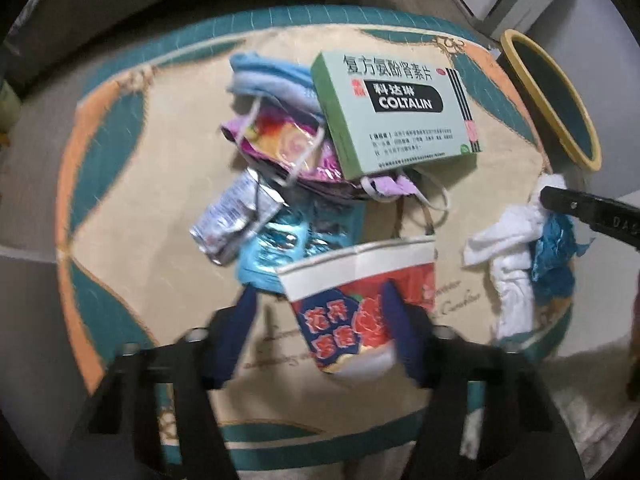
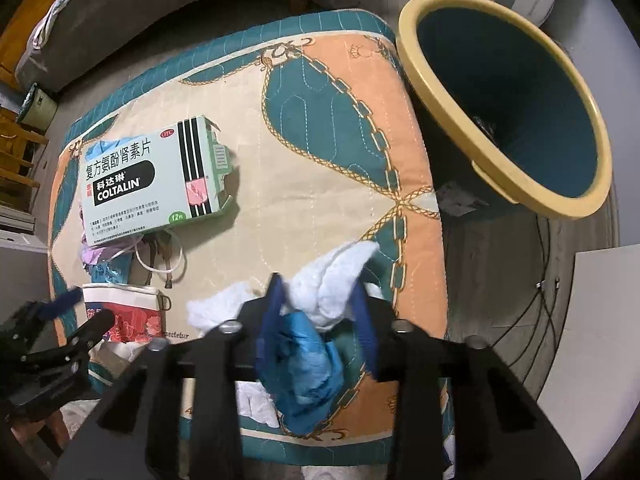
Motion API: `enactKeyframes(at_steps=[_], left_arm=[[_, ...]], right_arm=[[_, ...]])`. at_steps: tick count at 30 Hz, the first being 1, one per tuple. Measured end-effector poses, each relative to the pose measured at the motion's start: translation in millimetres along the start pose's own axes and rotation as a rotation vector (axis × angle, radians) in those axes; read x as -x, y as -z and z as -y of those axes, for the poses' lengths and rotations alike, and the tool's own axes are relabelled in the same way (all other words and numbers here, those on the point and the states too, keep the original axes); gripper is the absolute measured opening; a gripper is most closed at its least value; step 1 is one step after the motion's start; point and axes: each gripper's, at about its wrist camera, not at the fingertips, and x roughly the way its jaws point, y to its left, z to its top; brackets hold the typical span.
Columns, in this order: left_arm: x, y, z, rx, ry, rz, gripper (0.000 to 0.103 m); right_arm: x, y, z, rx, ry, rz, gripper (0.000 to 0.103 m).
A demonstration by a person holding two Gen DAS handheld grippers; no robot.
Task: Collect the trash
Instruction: 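Grasp the white tissue and blue glove with the right gripper while the left grasps the red-printed paper cup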
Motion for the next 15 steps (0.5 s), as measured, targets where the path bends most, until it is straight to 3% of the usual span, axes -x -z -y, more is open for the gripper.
enactKeyframes(at_steps=[3,5,6,15], left_arm=[[6,1,3,-0.023,-0.018,0.026,0.029],[13,2,6,-0.037,-0.020,0.052,0.022],[16,2,6,-0.042,-0.020,0.063,0.019],[49,6,22,-0.120,-0.012,0.164,0.009]], right_arm=[[6,-1,-2,0.016,-0.011,0.026,0.015],[10,-2,-5,0.026,-0.015,0.040,0.004],[12,-2,-5,0.032,-0.015,0.052,0.004],[38,-6,-15,0.064,-0.060,0.162,0.000]])
